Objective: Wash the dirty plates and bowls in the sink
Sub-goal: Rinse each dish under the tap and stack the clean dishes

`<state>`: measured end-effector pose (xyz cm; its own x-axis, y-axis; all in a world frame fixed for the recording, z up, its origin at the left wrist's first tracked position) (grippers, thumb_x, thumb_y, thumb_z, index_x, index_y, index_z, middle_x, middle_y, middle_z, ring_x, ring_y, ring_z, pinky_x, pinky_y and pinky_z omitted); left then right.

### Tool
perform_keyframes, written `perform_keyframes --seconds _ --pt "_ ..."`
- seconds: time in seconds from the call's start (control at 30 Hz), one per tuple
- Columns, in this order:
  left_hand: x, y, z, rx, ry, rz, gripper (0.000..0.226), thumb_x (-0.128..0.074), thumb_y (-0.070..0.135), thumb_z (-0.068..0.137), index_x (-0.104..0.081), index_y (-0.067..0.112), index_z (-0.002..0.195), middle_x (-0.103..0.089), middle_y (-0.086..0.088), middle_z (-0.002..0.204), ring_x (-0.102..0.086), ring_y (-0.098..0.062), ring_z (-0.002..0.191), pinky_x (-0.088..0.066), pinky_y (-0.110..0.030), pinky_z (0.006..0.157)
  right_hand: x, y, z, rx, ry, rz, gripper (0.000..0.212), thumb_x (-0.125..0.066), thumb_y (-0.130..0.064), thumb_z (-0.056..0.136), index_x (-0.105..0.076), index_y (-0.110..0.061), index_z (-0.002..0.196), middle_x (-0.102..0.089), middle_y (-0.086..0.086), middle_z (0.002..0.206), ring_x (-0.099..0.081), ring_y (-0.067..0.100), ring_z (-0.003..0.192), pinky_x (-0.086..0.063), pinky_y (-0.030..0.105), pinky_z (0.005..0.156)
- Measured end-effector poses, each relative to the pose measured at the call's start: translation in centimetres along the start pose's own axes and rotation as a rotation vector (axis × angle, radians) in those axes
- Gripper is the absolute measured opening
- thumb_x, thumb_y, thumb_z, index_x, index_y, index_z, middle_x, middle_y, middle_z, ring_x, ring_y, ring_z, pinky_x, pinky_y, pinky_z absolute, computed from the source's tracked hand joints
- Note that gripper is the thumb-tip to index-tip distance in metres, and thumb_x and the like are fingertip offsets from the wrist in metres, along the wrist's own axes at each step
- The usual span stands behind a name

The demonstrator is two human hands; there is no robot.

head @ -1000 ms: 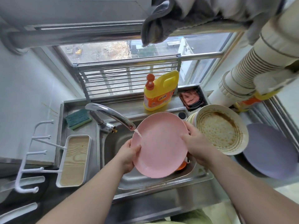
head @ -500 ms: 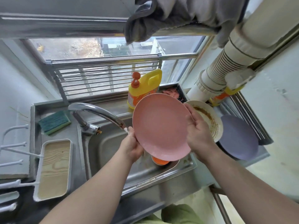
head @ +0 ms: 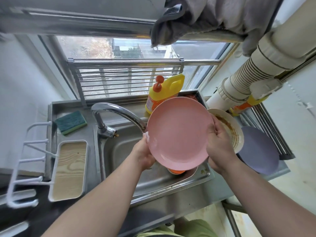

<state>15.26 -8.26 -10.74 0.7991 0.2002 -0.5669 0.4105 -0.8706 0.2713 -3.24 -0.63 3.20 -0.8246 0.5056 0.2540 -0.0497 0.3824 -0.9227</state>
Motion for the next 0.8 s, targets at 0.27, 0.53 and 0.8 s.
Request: perform_keyframes --seconds 0.27,0.53,0.8 --pt "2.8 0.2 -2.3 -0.106 0.098 0.156 0.07 -0.026 0.073 0.104 -0.067 0.024 0.132 -0.079 -0.01 0.115 -0.075 -0.035 0.107 -0.051 -0.058 0.106 -2.1 3.2 0.1 -0.284 0.104 0.019 0.039 -0.027 -0.039 0.116 -0.054 -0.024 0.139 -0.063 0.002 0.122 -0.062 0.023 0.111 -0.051 0.044 0.1" --pt "5.6 1.1 -5.0 -0.158 0.224 0.243 0.067 -0.07 0.037 0.098 -0.039 0.037 0.158 -0.079 -0.002 0.112 -0.077 -0.033 0.095 -0.062 -0.049 0.077 -4.0 7.2 1.4 -0.632 0.035 0.075 0.027 -0.043 -0.032 0.108 -0.067 -0.021 0.111 -0.075 0.018 0.11 -0.072 0.04 0.097 -0.061 0.055 0.088" --pt "8.7 -1.3 -6.2 0.297 0.407 0.001 0.042 -0.048 0.008 0.099 -0.055 -0.003 0.139 -0.057 -0.029 0.118 -0.073 -0.046 0.064 -0.058 -0.045 0.04 -4.1 6.0 0.3 -1.003 -0.092 0.145 0.034 -0.05 -0.035 0.106 -0.053 -0.001 0.111 -0.06 0.024 0.099 -0.069 0.047 0.073 -0.066 0.043 0.076"
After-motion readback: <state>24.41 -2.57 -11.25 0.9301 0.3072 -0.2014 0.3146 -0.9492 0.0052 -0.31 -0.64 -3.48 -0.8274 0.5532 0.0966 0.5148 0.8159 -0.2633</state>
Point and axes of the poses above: each hand's wrist, its own z-axis towards the middle knuckle, its own x-axis out of the back of the hand, y = z × x, the point moved 1 cm from there along z, towards the middle knuckle
